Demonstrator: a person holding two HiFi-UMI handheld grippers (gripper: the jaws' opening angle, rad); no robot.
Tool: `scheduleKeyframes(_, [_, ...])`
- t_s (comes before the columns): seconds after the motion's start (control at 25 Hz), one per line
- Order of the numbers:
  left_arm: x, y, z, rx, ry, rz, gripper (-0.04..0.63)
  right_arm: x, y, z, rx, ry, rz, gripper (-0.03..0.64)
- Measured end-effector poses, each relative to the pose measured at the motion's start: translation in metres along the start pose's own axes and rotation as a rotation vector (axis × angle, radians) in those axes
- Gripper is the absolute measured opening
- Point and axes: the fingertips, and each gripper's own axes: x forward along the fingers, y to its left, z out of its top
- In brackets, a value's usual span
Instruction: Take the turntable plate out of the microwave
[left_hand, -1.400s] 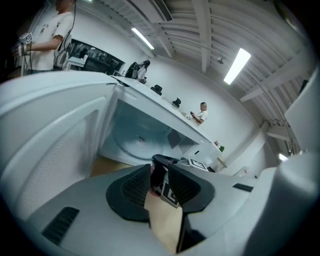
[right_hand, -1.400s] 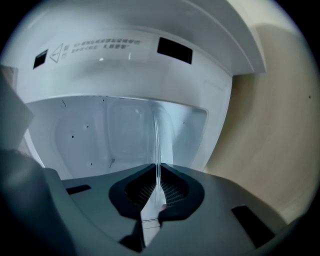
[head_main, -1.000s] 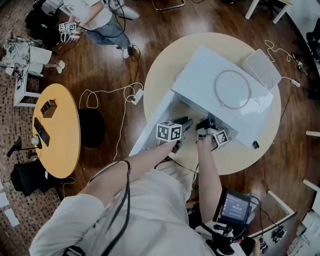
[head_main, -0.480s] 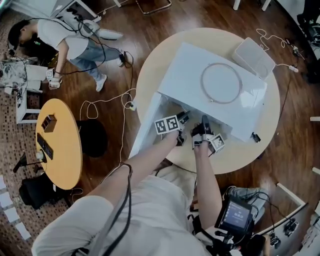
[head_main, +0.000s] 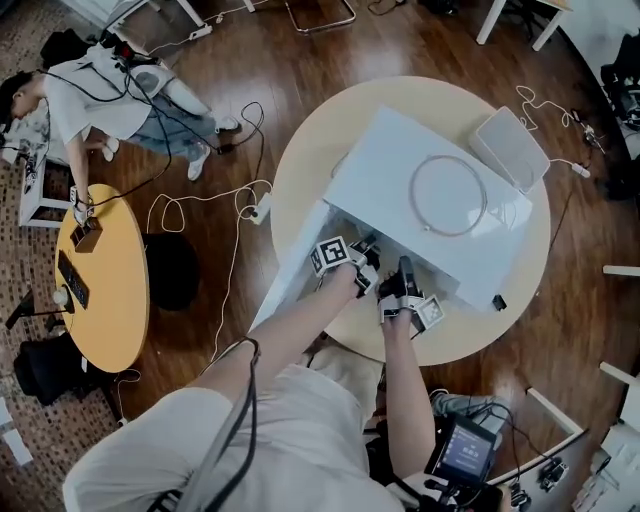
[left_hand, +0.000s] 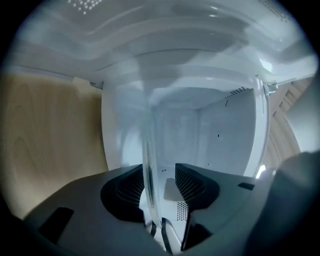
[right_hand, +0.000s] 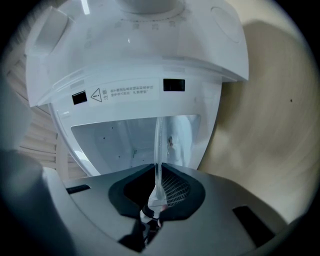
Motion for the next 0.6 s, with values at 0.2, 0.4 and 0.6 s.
scheduleKeyframes(0.2, [-0.002, 0.001, 0.006, -0.005, -0.026, -0.010, 0.122, -0.006, 0.007, -0.003, -0.007, 0.021, 0.002, 0.032])
scheduleKeyframes(0.4, [-0.005, 0.005, 0.010, -0.018, -0.033, -0.014, 0.049, -0.002, 0.023, -0.009, 0.003, 0.046, 0.020, 0.032])
scheduleKeyframes(0.6, [-0.017, 0.010, 0.005, -0.098, -0.033, -0.046, 0.044, -0.007, 0.028, -0.016, -0.043, 0.102, 0.007, 0.032])
